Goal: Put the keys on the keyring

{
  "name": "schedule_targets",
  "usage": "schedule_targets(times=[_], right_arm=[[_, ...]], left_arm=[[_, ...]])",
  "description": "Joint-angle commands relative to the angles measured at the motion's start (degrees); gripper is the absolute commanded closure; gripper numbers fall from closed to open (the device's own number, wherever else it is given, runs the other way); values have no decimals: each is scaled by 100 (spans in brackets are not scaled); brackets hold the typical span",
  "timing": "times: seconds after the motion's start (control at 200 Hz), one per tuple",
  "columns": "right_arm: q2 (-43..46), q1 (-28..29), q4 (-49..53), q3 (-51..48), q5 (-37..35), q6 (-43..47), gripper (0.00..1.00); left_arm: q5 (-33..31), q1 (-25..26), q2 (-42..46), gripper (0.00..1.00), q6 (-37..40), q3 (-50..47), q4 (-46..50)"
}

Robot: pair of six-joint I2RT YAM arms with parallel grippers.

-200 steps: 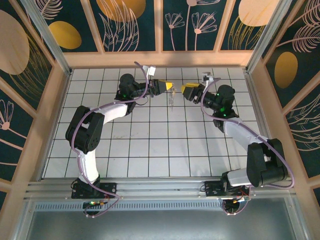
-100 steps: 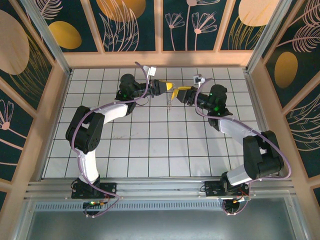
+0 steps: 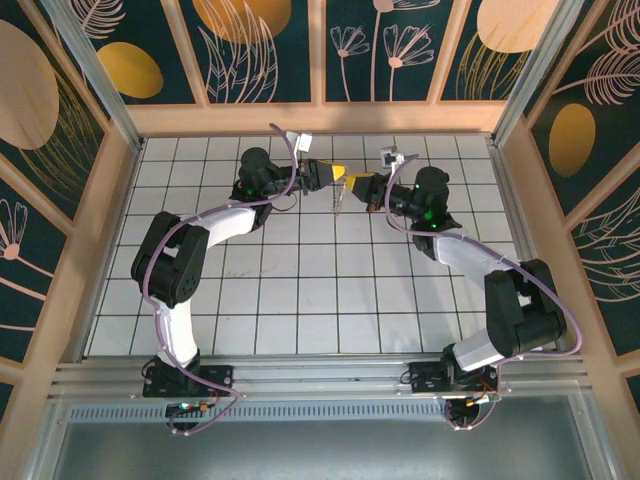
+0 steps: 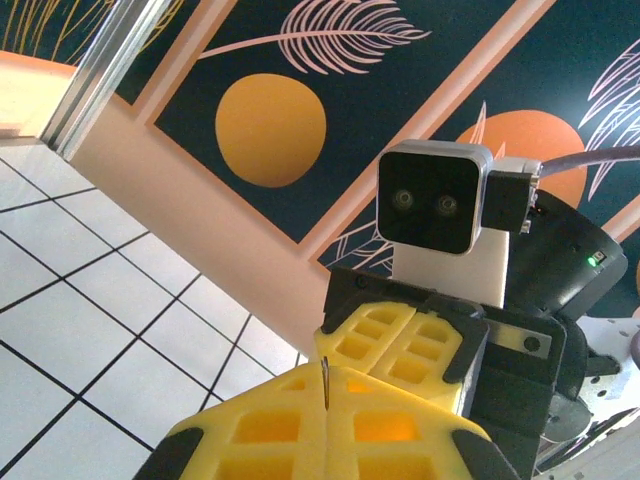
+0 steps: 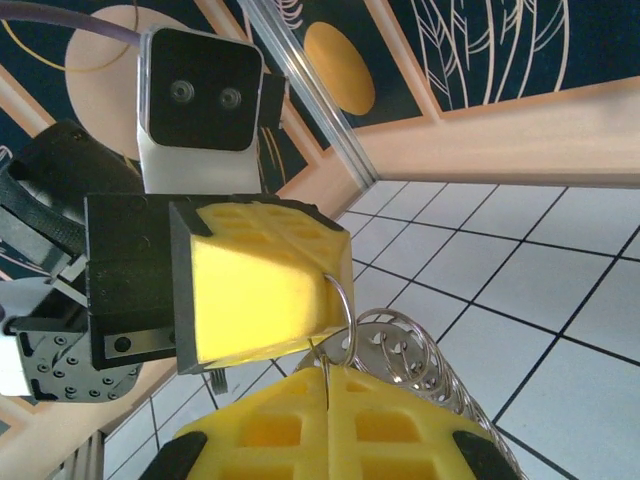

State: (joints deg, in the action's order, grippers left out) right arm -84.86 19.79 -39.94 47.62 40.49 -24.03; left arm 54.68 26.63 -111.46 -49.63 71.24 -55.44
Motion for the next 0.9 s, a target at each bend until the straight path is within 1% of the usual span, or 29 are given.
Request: schedule_targets(times=[0.0,0.155,0.335,0.47,0.611,0.706,0.896], right_arm=[[198,167,272,149,-434,256,100],[244,388,585,234,-1086,373,100],[265,694,859,368,-1904,413,100],[170,939,1137,550,-2526,409,100],[33,1123,1419,784,-2996,434,100],[-56,1293,1529,932,-3117,443,100],[-182,1449,1613,1143,-3023,496,100]], left_arm=[[-70,48,326,100,78,-27,-178],[-235,79,422,100,108,-109,-186],[-611,123,563,100,146,-301,-219],[-854,149,664,100,170,-426,-239],[-1019,158,687,100,216,-480,-226],[-1042,158,646,100,221,-445,-221],[-1048,158,565,100,234,-392,-195]])
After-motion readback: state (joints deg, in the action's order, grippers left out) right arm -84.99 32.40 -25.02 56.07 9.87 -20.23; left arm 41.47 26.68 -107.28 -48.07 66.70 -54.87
